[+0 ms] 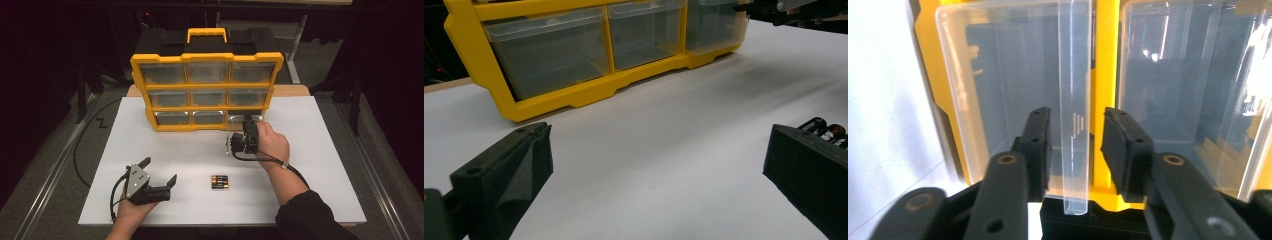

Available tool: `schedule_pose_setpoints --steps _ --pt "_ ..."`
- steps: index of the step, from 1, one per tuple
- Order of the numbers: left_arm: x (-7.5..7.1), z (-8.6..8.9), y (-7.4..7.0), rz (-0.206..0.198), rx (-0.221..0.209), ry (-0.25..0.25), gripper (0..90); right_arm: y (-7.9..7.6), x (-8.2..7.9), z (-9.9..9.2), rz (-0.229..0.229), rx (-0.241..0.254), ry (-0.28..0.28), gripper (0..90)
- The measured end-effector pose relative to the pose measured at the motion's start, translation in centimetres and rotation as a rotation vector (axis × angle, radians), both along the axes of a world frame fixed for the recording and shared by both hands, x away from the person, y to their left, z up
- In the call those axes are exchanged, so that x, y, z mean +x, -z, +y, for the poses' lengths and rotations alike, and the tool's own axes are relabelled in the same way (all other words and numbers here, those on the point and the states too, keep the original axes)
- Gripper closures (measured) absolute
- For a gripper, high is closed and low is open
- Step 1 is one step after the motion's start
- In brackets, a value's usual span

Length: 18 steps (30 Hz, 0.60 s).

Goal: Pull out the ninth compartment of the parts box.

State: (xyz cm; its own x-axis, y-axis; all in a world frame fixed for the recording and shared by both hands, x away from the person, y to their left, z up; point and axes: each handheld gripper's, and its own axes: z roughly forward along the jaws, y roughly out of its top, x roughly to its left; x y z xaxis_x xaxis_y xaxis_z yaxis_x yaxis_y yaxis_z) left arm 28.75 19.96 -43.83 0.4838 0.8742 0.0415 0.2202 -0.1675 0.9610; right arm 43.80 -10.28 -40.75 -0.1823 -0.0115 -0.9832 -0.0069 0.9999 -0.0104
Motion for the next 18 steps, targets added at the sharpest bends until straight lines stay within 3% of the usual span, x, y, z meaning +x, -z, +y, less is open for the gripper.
schedule_pose_setpoints --steps 3,7,11,18 --pt "0.09 0.05 0.07 0.007 0.002 -0.001 0.4 -0.09 0.29 -0.03 0.034 -0.005 0.019 64.3" --pt "-0.01 0.11 0.00 0.002 0.000 -0.001 0.4 0.17 0.69 -0.04 0.046 -0.016 0.017 67.7" --pt "0.01 0.07 0.03 0.002 0.001 -0.001 0.4 0.21 0.70 0.07 0.021 -0.018 0.018 77.8" --pt "0.08 0.00 0.12 0.006 0.009 0.000 0.4 0.35 0.37 -0.02 0.006 -0.038 0.005 78.6"
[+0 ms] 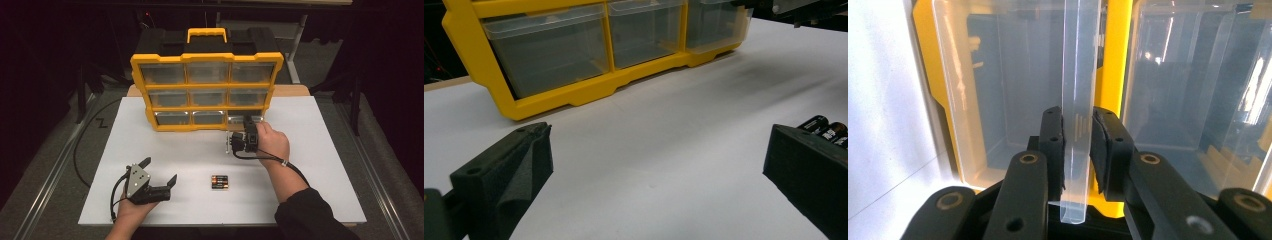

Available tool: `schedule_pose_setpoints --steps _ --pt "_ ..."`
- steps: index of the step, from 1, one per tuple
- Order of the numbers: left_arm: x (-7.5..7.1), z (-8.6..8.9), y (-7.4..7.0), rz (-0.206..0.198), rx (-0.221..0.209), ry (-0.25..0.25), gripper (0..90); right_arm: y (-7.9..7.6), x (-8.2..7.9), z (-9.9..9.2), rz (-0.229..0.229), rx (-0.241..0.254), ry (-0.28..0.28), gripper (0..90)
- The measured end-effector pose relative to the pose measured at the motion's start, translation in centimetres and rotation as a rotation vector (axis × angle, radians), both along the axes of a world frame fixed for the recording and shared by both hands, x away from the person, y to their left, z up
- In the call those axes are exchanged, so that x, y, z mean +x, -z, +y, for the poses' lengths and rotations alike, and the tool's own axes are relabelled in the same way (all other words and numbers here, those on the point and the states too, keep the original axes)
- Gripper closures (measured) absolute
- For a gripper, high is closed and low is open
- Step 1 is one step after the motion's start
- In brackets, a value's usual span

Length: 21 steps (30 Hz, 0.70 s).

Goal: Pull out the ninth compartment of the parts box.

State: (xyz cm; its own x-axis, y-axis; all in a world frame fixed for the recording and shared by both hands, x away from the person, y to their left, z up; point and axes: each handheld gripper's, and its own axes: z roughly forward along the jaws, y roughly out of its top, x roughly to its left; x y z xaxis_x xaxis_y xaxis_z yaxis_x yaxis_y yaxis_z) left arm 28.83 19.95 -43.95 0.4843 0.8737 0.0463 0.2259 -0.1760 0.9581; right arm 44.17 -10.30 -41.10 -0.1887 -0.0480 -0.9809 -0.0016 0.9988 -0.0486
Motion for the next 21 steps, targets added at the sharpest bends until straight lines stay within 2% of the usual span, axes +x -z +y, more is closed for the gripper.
schedule_pose_setpoints --steps 3,5,7,8,10,15,21 --pt "0.0 0.0 0.0 0.000 0.000 -0.002 0.4 0.1 -0.3 -0.1 0.002 0.008 0.003 78.6" --pt "0.0 0.0 0.0 0.000 -0.002 -0.002 0.4 0.0 -0.5 -0.1 0.000 -0.005 -0.008 78.6" --pt "0.0 0.0 0.0 0.000 -0.003 -0.004 0.4 0.0 -0.8 -0.2 0.010 0.012 0.002 78.6" --pt "0.0 0.0 0.0 0.000 -0.003 -0.005 0.4 -0.1 -0.9 -0.2 0.005 0.003 -0.009 78.6" --pt "0.0 0.0 0.0 0.000 -0.003 -0.003 0.4 0.0 -1.3 -0.2 0.013 0.011 0.006 78.6" --pt "0.0 0.0 0.1 0.004 -0.004 -0.004 0.4 0.1 -2.2 -0.3 -0.007 0.012 -0.013 78.6" --pt "0.0 0.0 0.0 0.000 0.000 0.001 0.4 0.1 -3.4 -0.5 0.003 0.014 -0.018 78.7"
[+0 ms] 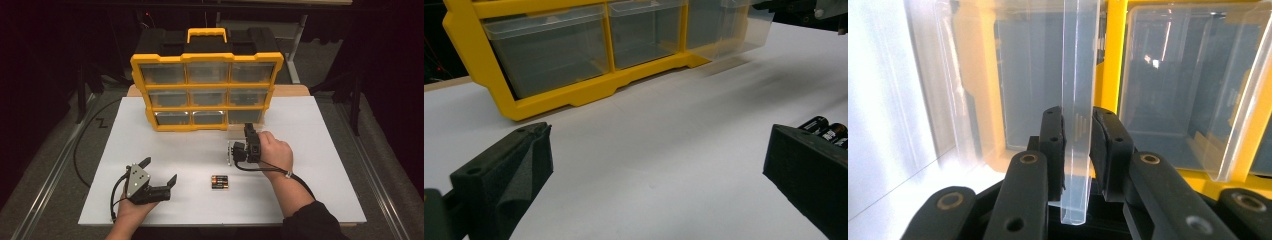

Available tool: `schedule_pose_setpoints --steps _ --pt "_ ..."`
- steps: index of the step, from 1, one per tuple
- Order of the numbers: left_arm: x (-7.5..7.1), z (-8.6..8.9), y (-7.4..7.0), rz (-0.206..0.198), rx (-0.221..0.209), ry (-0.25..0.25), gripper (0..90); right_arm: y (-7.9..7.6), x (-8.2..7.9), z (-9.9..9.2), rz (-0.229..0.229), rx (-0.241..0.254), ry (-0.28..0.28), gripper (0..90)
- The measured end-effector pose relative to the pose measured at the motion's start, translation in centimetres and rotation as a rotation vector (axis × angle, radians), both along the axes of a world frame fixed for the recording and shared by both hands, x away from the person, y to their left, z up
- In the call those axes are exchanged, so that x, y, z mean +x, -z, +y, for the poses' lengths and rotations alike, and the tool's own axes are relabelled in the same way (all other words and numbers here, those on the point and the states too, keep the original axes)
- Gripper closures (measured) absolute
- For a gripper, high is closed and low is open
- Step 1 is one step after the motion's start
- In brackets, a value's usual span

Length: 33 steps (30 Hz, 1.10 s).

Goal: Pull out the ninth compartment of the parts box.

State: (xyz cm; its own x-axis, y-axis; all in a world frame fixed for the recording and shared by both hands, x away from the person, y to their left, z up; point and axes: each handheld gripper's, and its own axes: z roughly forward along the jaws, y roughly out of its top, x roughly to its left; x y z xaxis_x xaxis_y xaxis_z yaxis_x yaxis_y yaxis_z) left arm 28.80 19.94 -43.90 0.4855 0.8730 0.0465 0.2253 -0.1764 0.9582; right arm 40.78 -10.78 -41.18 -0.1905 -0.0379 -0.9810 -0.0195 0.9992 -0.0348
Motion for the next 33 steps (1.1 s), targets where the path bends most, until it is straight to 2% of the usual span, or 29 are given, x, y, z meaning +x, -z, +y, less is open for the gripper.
schedule_pose_setpoints --steps 8,10,13,19,33 --pt "0.1 -0.1 0.1 0.001 0.000 0.002 0.4 0.1 -1.2 -0.2 -0.009 0.006 -0.007 78.7" --pt "0.1 -0.1 0.0 0.001 -0.001 0.002 0.4 0.2 -1.5 -0.3 -0.004 0.020 -0.004 78.6" --pt "0.1 -0.1 0.0 0.002 -0.001 0.003 0.4 0.1 -1.9 -0.3 -0.008 -0.001 -0.013 78.6" --pt "0.1 -0.1 0.1 0.006 -0.004 0.001 0.4 0.0 -2.7 -0.5 -0.003 0.001 -0.014 78.6" --pt "0.1 -0.1 0.2 0.010 -0.002 0.004 0.4 0.5 -3.3 -0.7 -0.009 0.011 -0.018 78.1"
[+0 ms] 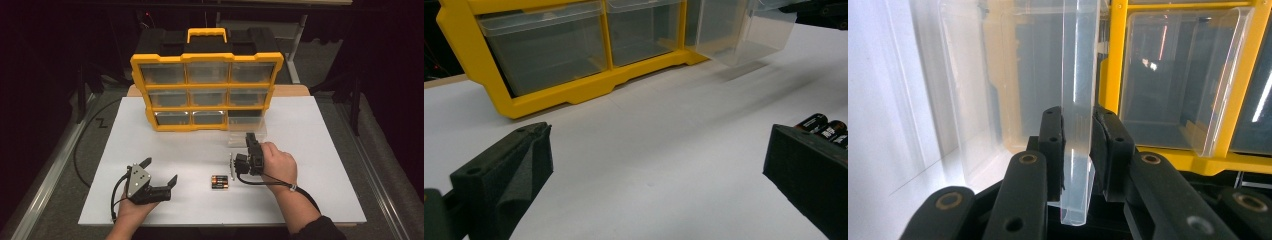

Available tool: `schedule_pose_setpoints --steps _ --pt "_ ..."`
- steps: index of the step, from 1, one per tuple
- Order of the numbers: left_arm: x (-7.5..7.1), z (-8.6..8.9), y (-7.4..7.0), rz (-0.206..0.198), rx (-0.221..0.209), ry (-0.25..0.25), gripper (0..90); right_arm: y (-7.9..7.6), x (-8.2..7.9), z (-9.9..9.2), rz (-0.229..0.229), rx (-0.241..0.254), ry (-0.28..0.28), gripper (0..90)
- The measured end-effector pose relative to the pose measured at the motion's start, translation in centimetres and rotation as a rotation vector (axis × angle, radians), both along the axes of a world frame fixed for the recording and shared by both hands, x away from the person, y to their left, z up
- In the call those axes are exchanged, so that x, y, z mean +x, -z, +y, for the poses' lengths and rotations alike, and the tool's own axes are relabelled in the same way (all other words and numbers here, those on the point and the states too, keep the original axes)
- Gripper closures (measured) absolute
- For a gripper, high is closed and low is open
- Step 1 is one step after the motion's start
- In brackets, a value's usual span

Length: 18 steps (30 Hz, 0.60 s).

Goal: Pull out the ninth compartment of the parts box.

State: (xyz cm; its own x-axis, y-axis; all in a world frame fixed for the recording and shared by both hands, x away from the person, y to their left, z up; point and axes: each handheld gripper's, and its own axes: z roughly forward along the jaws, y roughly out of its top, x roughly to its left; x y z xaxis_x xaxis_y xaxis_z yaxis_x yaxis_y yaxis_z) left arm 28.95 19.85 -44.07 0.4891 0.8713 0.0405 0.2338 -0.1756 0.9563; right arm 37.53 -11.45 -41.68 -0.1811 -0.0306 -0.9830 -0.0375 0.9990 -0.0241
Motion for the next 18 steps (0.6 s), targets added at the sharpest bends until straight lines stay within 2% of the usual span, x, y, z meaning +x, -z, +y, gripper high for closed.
schedule_pose_setpoints --steps 4,8,10,18 --pt "0.0 0.0 0.0 0.001 0.002 0.001 0.4 -0.1 0.1 0.0 0.002 0.011 -0.002 75.7" --pt "0.0 0.0 0.1 0.001 0.000 0.000 0.4 -0.2 -0.1 -0.1 0.024 0.023 -0.006 64.9" --pt "0.0 0.0 0.1 0.002 -0.001 -0.003 0.4 -0.3 -0.4 -0.2 0.037 0.024 -0.010 62.6" --pt "0.1 0.0 0.2 0.006 0.001 -0.003 0.3 -0.1 -1.7 -1.9 0.071 0.040 -0.003 51.3"
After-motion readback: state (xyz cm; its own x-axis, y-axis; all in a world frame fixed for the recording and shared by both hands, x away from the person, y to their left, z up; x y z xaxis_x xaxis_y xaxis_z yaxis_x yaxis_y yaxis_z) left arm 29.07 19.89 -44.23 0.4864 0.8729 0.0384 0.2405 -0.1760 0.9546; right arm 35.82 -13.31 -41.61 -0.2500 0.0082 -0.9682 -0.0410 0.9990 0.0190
